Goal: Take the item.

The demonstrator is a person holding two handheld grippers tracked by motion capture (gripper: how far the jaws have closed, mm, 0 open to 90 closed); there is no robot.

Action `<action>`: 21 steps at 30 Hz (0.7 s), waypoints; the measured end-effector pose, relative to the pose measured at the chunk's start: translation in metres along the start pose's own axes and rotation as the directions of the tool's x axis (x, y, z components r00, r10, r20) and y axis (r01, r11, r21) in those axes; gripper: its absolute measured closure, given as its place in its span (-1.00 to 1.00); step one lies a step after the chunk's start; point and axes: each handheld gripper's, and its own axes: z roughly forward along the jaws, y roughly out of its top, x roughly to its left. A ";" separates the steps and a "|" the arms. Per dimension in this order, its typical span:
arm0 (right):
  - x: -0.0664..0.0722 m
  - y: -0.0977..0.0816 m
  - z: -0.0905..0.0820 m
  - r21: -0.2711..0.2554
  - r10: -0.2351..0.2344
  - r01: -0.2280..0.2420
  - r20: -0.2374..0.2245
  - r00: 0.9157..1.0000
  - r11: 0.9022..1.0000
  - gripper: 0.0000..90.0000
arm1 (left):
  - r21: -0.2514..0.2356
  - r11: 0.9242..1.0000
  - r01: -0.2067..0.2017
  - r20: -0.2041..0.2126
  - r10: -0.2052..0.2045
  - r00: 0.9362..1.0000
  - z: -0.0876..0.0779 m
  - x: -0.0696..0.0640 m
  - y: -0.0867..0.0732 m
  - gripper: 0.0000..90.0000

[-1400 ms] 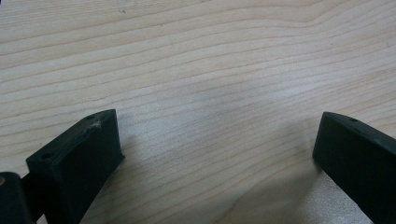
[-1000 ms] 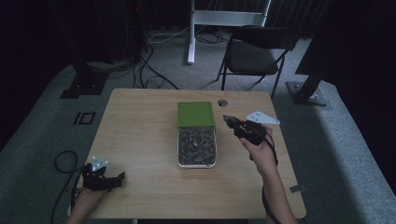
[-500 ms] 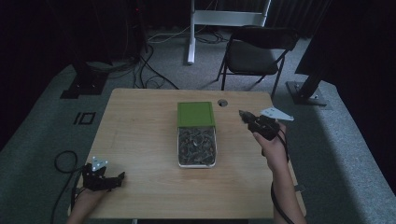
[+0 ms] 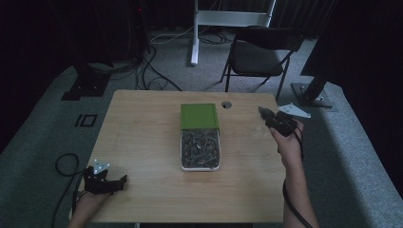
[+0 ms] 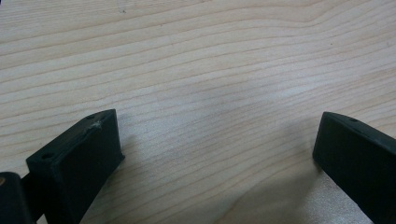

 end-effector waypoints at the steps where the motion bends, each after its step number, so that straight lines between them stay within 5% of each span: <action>1: -0.003 0.000 0.001 -0.001 0.002 -0.002 0.006 1.000 1.000 0.75 | 0.000 1.000 0.000 0.000 0.000 1.000 0.000 0.000 0.000 -0.96; 21: -0.034 -0.002 0.025 0.020 0.059 -0.061 0.072 0.996 0.998 0.75 | 0.000 1.000 0.000 0.000 0.000 1.000 0.000 0.000 0.000 -0.96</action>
